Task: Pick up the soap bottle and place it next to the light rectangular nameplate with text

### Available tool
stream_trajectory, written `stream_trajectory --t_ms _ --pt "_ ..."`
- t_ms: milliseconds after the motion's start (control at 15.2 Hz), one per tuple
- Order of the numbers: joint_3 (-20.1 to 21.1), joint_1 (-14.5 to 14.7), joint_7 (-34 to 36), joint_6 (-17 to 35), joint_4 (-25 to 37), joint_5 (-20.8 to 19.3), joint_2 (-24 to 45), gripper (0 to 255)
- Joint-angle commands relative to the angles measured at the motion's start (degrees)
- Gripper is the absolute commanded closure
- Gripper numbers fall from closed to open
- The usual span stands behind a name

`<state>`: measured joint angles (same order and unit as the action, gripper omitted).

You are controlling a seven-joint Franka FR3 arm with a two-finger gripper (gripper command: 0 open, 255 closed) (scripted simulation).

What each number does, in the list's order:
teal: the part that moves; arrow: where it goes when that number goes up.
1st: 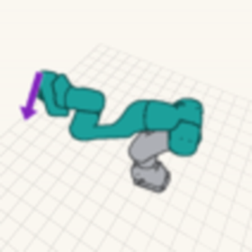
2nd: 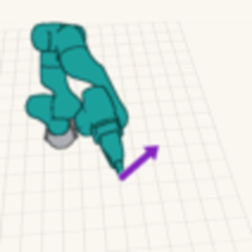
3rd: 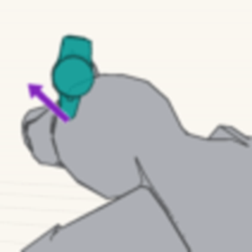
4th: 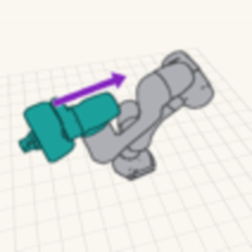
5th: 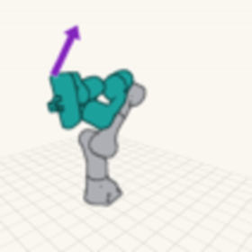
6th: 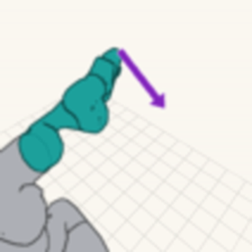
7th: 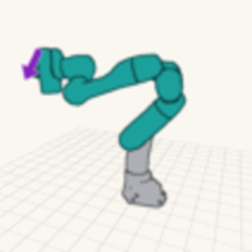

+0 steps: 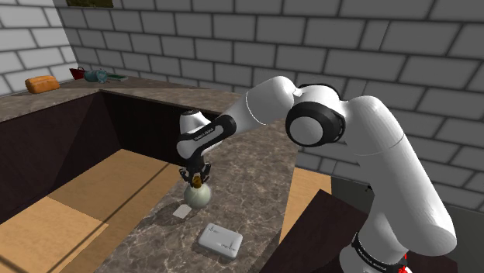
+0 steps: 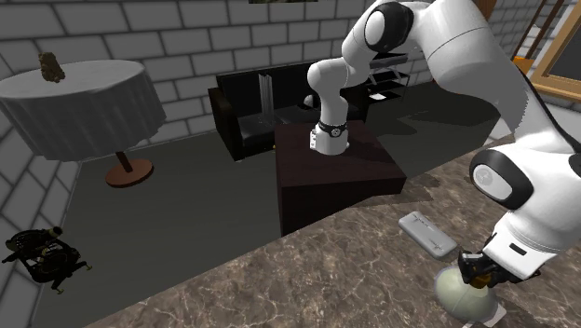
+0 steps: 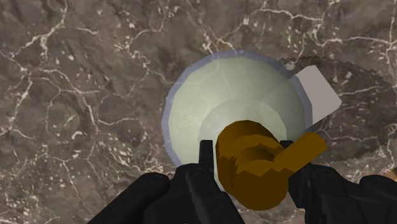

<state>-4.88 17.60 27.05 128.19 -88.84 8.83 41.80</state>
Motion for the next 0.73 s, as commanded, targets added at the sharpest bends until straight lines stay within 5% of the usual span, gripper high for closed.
stream_trajectory --t_ms 0,132,198,660 --pt "0.0 0.0 0.0 0.0 0.0 0.0 0.0 255" --pt "0.0 0.0 0.0 0.0 0.0 0.0 0.0 255" --pt "0.0 0.0 0.0 0.0 0.0 0.0 0.0 0" --pt "-0.2 0.0 0.2 -2.6 0.4 -0.3 -2.2 0"
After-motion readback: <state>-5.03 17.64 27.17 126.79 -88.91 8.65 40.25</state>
